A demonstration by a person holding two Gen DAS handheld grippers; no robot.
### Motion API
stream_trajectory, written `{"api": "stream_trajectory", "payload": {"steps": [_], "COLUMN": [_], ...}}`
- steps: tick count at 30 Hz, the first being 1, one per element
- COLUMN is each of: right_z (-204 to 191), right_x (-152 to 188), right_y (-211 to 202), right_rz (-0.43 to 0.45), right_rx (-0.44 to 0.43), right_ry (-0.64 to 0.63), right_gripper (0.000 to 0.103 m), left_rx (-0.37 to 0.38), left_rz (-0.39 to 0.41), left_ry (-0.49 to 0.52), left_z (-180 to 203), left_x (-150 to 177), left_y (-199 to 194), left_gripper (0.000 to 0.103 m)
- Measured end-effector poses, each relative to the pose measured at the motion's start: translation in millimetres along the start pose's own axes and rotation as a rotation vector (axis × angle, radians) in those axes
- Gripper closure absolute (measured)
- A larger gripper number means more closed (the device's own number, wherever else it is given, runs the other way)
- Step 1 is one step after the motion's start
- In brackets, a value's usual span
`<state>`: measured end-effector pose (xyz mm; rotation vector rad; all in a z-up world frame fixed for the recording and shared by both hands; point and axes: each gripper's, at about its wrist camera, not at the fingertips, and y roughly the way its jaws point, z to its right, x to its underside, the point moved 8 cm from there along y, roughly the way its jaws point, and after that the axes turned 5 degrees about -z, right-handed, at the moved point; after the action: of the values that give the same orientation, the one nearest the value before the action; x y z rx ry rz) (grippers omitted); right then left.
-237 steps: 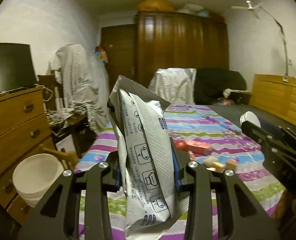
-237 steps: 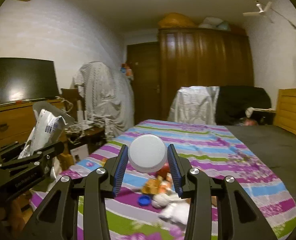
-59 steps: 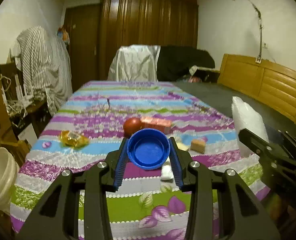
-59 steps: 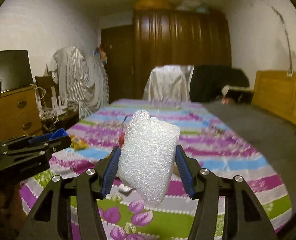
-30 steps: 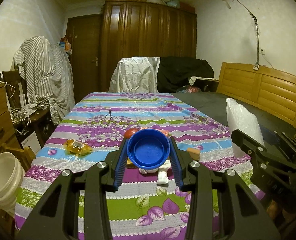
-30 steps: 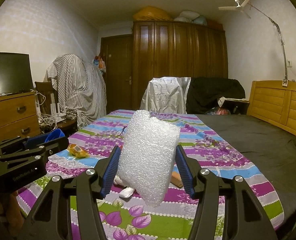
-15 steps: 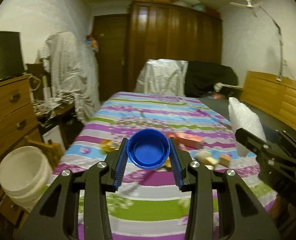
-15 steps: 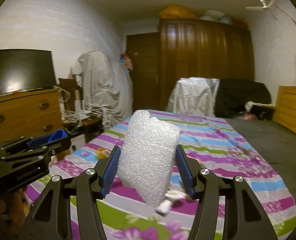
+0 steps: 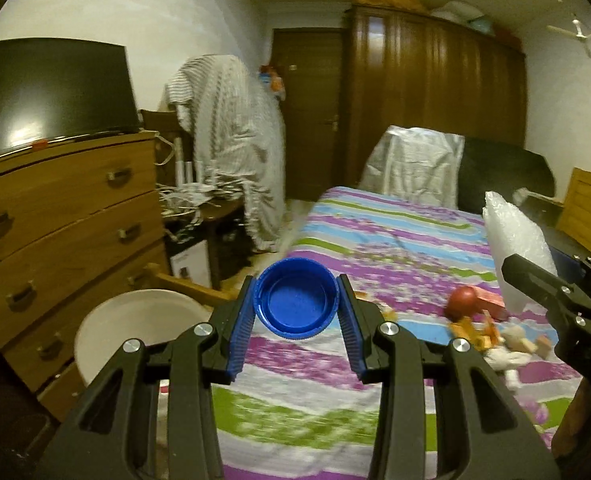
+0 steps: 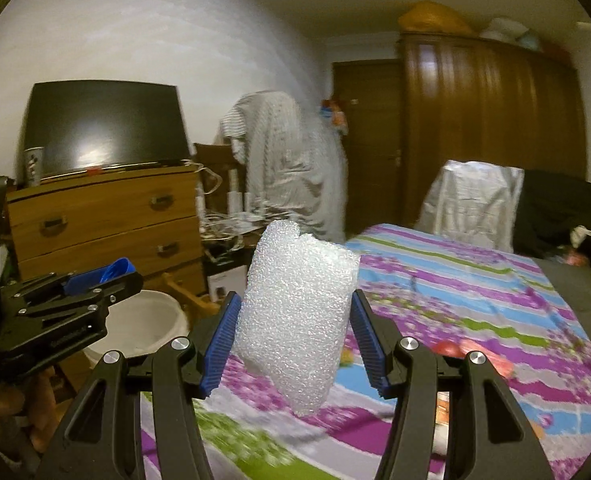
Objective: Collect trash
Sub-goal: 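Carry the blue cap and foam block in both tools over the white bin, then open both tools to drop the blue cap and foam block into the bin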
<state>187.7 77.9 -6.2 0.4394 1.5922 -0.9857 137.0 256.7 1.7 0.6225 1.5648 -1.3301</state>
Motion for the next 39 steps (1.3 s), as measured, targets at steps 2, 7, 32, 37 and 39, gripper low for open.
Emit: {"api": "stream_trajectory", "payload": {"steps": [2, 7, 32, 37, 39], "right_z": [-16, -71, -253, -264, -265], "right_x": [-8, -32, -8, 11, 15], "right_y": [12, 55, 318, 342, 346], "right_rz": [-0.008, -0.048, -0.588, -0.626, -0.63], "right_rx": [-0.026, -0.112, -0.455, -0.467, -0.471], "right_ry": [-0.01, -0.05, -0.115, -0.109, -0.112], "right_gripper": [0.046, 0.046, 0.046, 0.046, 0.046], "left_rx": [-0.023, -0.071, -0.165, -0.158, -0.156], "left_rz": [-0.003, -0.026, -0.325, -0.359, -0.364], "left_ry": [-0.01, -0.045, -0.192, -0.213, -0.217], "left_z": [-17, -60, -240, -258, -261], "left_x": [-4, -12, 34, 46, 50], "left_y": [1, 12, 115, 133, 136], "left_gripper": [0.065, 0.065, 0.065, 0.065, 0.065]}}
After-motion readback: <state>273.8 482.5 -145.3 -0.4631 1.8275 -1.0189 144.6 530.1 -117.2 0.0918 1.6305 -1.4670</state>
